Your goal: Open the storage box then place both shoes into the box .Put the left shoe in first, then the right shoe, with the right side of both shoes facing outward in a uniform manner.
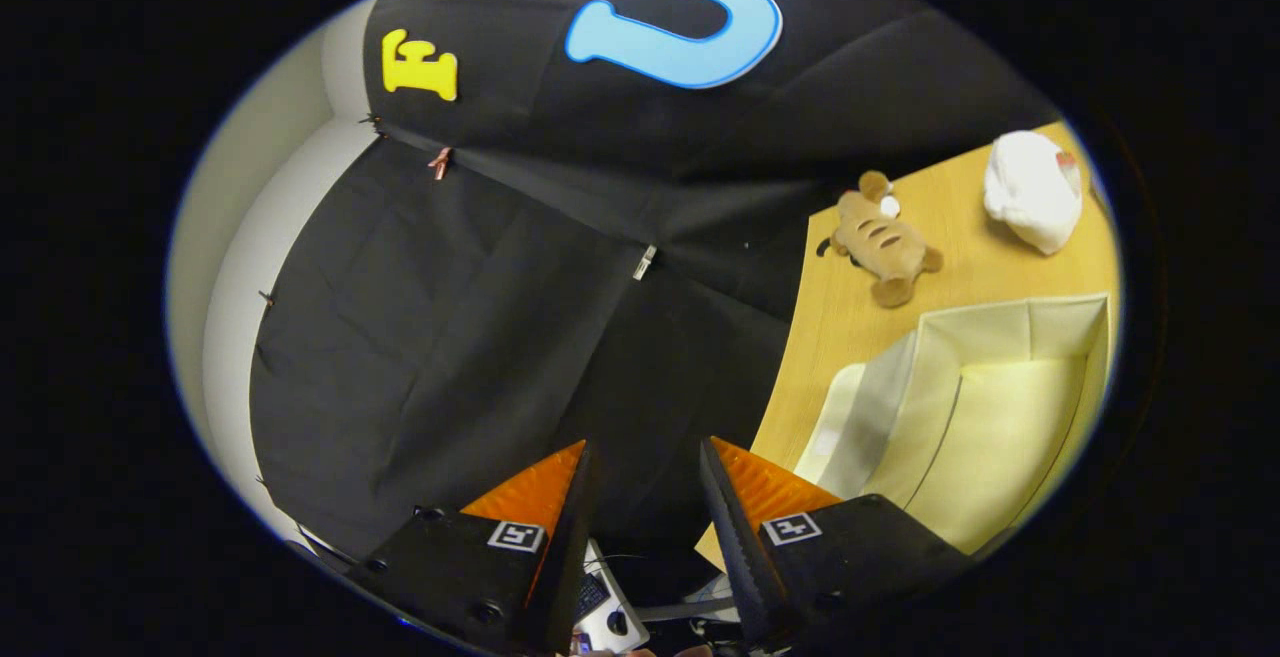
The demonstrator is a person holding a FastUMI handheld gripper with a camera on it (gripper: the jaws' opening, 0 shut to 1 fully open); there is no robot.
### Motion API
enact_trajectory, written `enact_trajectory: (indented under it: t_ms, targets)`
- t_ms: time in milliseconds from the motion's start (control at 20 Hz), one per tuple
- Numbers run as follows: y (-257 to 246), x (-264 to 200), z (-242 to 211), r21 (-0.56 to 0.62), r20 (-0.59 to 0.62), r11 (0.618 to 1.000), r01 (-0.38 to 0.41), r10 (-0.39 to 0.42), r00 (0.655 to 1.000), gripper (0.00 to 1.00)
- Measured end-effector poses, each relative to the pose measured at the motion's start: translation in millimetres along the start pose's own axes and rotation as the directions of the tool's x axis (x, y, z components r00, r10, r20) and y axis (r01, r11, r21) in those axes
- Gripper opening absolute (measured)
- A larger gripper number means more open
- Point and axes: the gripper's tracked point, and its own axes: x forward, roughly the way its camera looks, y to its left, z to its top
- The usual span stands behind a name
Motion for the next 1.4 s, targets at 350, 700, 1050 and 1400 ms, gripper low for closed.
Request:
enact_trajectory:
  t_ms: [350, 700, 1050, 1400]
  targets:
    - [-43, -118, 49, -0.313, 0.241, 0.909, 0.275, -0.204, 0.949, 0.64]
    - [-119, -262, 60, -0.372, 0.393, 0.738, 0.562, -0.423, 0.816, 0.71]
    - [-236, -356, 8, -0.309, 0.346, 0.604, 0.734, -0.647, 0.679, 0.72]
    - [-325, -380, -59, -0.32, 0.21, 0.526, 0.788, -0.772, 0.6, 0.72]
